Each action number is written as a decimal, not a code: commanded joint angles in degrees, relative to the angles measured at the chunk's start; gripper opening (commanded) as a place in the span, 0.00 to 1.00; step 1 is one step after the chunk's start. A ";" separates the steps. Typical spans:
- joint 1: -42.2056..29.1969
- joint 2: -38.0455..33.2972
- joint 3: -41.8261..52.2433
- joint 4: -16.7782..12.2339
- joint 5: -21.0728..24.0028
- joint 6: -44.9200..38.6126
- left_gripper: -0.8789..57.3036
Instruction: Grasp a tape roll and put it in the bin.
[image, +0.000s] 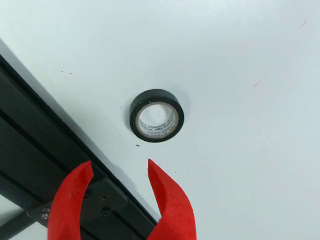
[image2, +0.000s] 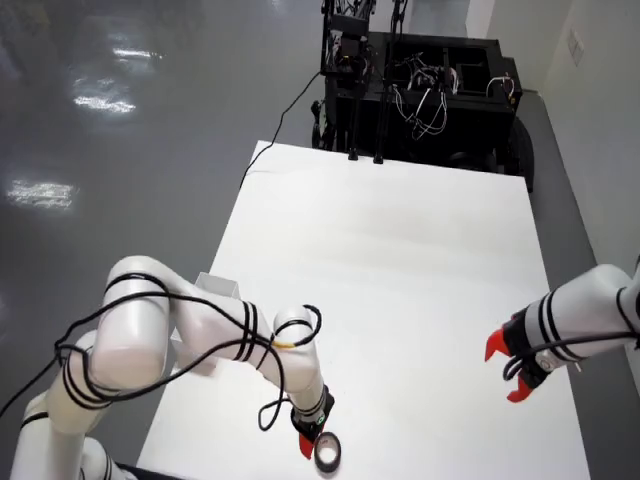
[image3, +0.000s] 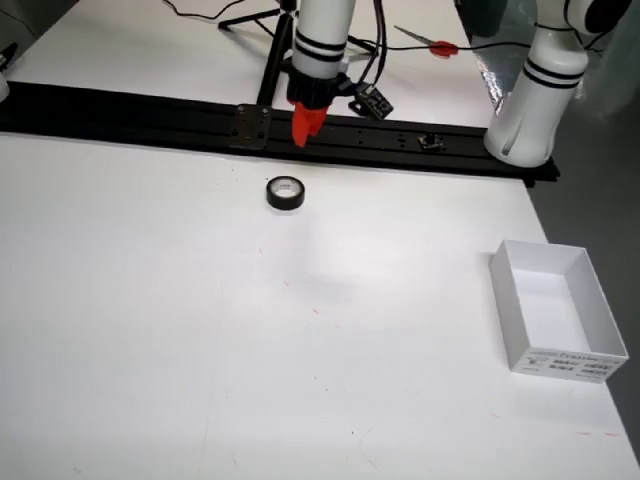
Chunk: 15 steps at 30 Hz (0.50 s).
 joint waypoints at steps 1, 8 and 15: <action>-0.84 3.79 0.34 -1.37 -3.80 -1.04 0.44; -1.72 5.02 -0.36 -1.37 -4.94 -1.30 0.44; -2.78 8.01 -4.58 -1.11 -5.65 -1.21 0.44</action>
